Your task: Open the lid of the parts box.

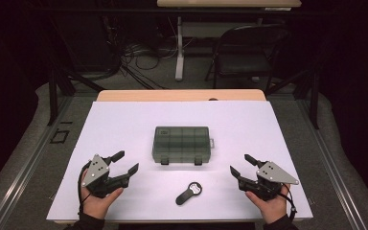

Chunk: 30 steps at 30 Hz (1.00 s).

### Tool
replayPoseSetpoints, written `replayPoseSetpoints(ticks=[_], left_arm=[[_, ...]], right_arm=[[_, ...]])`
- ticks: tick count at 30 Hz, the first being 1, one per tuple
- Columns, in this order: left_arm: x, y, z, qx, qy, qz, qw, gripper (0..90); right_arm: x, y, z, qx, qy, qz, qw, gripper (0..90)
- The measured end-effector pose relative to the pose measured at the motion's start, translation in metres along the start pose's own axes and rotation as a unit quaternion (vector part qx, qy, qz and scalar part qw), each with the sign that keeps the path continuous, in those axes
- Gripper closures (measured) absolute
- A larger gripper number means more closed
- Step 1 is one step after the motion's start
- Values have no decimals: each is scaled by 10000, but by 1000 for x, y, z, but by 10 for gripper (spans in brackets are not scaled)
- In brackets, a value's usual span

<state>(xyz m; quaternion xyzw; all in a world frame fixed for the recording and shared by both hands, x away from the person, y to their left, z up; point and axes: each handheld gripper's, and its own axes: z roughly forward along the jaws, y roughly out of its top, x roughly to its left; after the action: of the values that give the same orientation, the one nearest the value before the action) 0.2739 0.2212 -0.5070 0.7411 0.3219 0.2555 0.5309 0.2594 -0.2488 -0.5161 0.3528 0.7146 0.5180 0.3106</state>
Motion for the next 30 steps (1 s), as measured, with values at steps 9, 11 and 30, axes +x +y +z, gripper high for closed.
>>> replayPoseSetpoints(ticks=[9,11,30], left_arm=[[-1,0,2,124,-32,-67,9999,339],[-1,0,3,137,-23,-64,9999,343],[1,20,36,707,-209,-184,9971,517]], right_arm=[[1,1,1,88,-47,-117,9999,335],[1,2,1,123,-45,-146,9998,336],[-4,22,28,621,292,-78,9976,486]])
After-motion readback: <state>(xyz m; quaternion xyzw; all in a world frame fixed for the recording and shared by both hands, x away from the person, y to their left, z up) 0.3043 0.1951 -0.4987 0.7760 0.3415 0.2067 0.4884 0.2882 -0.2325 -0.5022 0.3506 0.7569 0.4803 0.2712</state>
